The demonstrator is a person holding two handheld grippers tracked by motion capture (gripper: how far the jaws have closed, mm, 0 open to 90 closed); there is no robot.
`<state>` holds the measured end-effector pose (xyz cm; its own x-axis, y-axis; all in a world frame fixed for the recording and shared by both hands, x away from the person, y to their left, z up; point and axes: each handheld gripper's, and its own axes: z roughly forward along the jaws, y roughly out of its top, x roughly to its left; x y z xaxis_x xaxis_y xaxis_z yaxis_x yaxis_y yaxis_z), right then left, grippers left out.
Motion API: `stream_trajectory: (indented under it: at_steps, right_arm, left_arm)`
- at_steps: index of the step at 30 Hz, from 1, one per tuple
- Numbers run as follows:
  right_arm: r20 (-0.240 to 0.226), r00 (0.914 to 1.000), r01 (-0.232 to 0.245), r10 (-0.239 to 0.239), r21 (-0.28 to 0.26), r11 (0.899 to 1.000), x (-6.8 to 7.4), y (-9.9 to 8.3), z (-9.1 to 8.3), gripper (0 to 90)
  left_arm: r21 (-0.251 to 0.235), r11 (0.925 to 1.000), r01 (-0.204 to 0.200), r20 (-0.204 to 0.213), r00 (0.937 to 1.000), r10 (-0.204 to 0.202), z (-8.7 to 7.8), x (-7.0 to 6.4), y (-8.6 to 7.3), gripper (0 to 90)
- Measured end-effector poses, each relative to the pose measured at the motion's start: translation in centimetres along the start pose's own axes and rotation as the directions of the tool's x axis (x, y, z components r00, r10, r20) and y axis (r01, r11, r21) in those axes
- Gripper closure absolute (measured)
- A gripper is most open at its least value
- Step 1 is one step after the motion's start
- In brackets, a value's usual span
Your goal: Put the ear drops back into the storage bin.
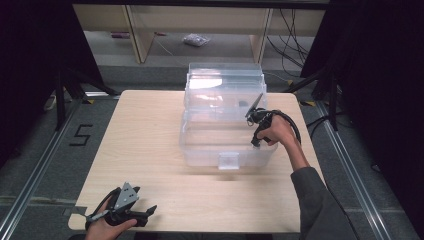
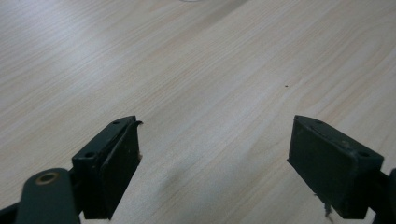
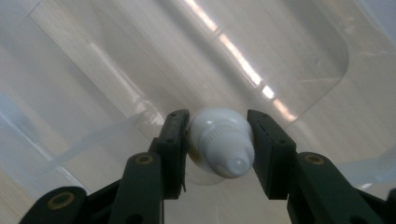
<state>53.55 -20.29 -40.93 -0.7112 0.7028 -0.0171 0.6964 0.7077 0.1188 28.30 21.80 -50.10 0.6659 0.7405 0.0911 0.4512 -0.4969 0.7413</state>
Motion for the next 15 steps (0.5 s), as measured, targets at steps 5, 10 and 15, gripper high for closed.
stream_trajectory:
  at_steps: [5, 10, 15]
  right_arm:
    - [-0.001, 1.0, -0.002, 0.002, 0.02, 1.0, -0.1, 0.0, 0.6, 60.1]
    - [0.0, 0.9994, 0.036, -0.036, 0.0, 0.999, -0.3, 0.0, 1.5, 60.1]
    - [0.001, 1.0, 0.004, -0.004, 0.023, 1.0, -0.1, 0.0, 1.9, 60.1]
  left_arm:
    - [0.004, 1.0, 0.002, 0.005, 1.0, -0.002, -0.1, 0.0, 0.0, 16.0]
    - [0.003, 1.0, 0.002, 0.005, 1.0, -0.002, -0.1, 0.0, 0.0, 15.9]
    - [0.003, 1.0, 0.003, 0.005, 1.0, -0.003, -0.1, 0.0, 0.0, 16.0]
